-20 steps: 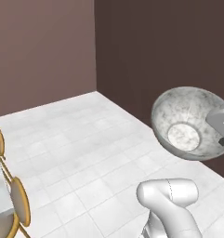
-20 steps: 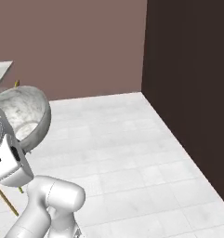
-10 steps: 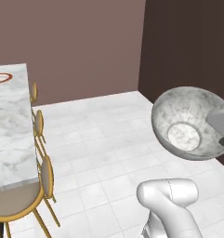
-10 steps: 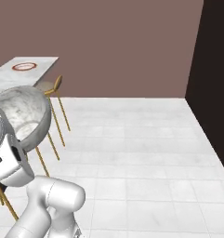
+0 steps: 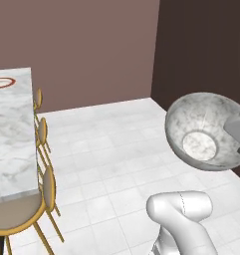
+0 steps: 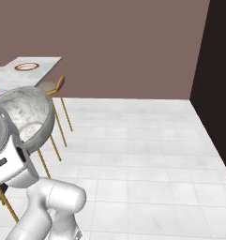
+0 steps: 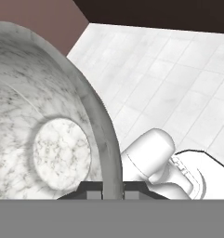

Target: Move the bowls from the cabinet to the plates on the dining table.

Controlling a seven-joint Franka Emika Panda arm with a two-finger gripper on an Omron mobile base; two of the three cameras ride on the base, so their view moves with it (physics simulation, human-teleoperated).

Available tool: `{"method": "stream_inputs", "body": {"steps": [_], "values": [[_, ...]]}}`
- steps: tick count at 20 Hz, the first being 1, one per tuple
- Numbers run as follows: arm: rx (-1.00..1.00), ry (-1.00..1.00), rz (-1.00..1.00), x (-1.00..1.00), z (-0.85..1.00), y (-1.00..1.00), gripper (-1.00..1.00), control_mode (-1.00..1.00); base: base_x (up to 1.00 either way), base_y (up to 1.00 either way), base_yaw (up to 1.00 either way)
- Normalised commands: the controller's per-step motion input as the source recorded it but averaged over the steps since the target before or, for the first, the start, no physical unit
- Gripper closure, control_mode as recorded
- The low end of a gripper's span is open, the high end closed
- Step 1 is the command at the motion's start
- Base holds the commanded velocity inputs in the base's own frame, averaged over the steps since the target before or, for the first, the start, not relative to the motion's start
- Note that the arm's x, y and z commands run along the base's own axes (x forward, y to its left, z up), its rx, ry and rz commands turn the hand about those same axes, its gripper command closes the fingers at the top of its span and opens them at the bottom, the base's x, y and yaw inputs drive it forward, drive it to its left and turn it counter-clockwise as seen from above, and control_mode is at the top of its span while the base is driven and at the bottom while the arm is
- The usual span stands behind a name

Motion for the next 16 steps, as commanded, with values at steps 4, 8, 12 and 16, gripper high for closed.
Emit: {"method": "stream_inputs", "body": {"steps": [4, 8, 12, 16], "values": [[0.0, 0.0, 0.0, 0.0, 0.0, 0.0, 1.0, 1.0, 0.13, -0.5, 0.05], [0.0, 0.0, 0.0, 0.0, 0.0, 0.0, 1.0, 1.0, 0.01, -0.04, 0.01], [0.0, 0.0, 0.0, 0.0, 0.0, 0.0, 1.0, 1.0, 0.01, -0.14, 0.0], [0.0, 0.0, 0.0, 0.0, 0.0, 0.0, 1.0, 1.0, 0.15, -0.61, 0.0]]}}
